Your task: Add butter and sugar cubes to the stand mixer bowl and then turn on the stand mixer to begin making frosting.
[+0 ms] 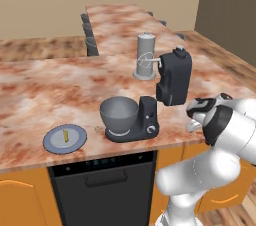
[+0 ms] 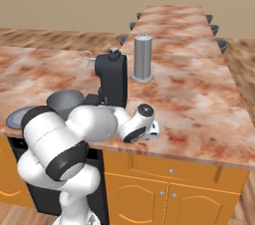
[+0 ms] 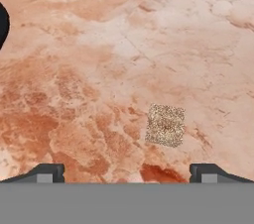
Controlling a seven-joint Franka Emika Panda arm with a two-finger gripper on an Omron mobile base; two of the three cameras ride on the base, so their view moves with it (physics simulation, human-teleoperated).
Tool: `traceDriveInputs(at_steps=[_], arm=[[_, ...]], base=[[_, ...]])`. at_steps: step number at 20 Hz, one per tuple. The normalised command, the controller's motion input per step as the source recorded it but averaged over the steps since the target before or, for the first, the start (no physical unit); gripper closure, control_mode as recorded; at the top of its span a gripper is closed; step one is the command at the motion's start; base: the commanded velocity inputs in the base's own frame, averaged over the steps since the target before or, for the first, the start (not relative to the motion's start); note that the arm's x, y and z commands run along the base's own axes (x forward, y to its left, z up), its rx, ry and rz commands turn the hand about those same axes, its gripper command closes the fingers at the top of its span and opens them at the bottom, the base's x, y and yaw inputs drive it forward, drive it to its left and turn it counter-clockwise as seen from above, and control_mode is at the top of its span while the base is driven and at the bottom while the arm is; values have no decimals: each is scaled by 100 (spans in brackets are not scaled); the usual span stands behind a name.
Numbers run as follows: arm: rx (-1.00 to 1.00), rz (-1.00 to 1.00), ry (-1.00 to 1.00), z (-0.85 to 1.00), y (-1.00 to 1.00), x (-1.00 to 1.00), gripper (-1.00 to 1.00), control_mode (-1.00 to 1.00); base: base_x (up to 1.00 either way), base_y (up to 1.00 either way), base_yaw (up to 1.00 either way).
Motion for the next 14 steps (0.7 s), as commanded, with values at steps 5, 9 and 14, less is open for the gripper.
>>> traceDriveInputs(at_steps=[5, 9, 14], arm=[[0, 0, -1, -5, 0, 20, -100, -100], [0, 0, 0, -12, 0, 18, -100, -100], [0, 0, 0, -17, 0, 18, -100, -100]], base=[[0, 0, 0], [0, 0, 0], [0, 0, 0]])
